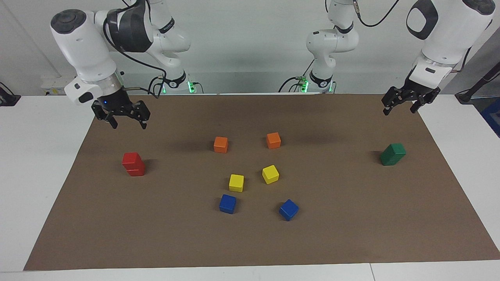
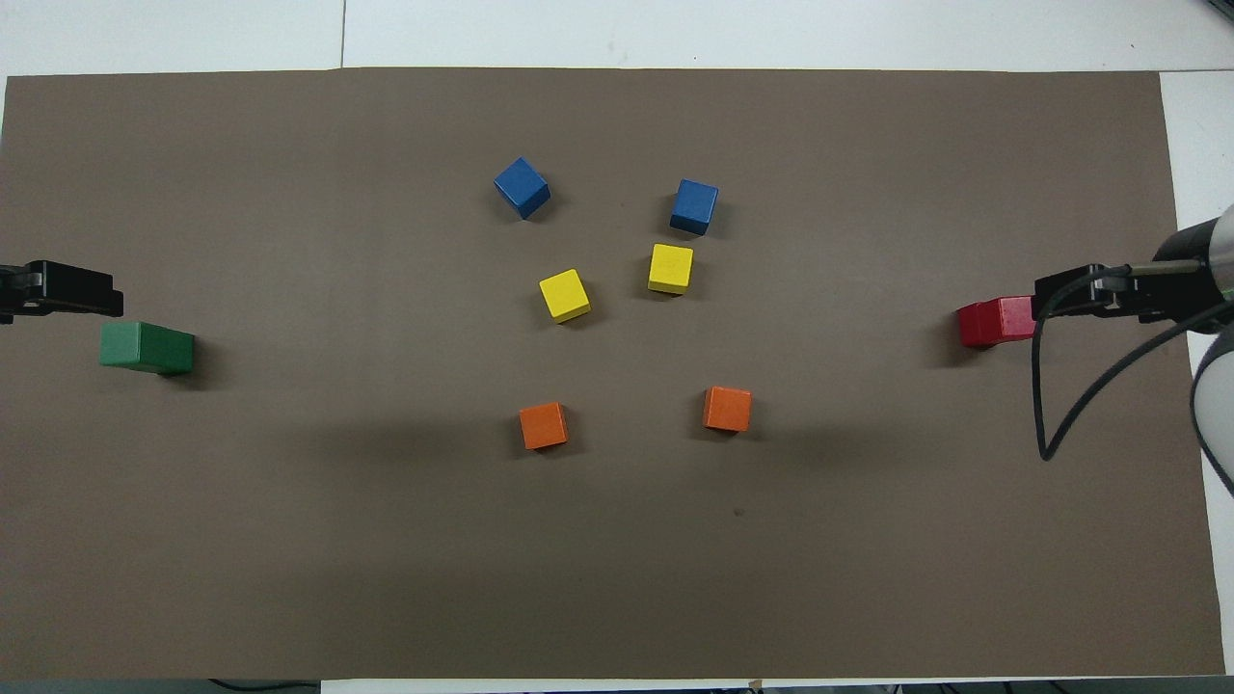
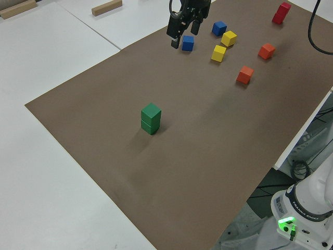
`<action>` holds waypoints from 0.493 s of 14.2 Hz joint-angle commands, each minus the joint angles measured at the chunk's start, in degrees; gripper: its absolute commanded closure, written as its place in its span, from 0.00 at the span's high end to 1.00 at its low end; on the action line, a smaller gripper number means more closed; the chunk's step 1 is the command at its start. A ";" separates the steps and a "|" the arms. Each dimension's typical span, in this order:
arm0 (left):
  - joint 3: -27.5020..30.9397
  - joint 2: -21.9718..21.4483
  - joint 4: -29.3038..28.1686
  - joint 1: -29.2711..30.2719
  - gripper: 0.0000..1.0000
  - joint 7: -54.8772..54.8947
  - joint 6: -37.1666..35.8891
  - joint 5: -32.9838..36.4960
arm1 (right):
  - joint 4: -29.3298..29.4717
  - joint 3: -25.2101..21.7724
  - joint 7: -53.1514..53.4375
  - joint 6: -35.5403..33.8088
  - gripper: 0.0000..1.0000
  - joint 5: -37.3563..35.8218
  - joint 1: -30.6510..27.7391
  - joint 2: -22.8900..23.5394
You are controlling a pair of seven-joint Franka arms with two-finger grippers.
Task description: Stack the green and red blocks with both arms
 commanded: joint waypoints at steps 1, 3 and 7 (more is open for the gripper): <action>0.36 -0.62 -1.10 -0.52 1.00 -0.70 1.24 0.23 | 0.64 0.06 -2.76 -0.63 1.00 -0.14 -1.41 -0.61; 0.36 -0.62 -1.10 -0.43 1.00 -0.70 1.24 0.23 | 4.58 0.06 -2.68 -0.88 1.00 -0.32 -1.41 1.66; 0.36 -0.62 -1.02 -0.43 1.00 -0.70 1.24 -0.12 | 8.56 0.06 -2.68 -3.35 1.00 -0.32 -1.41 3.61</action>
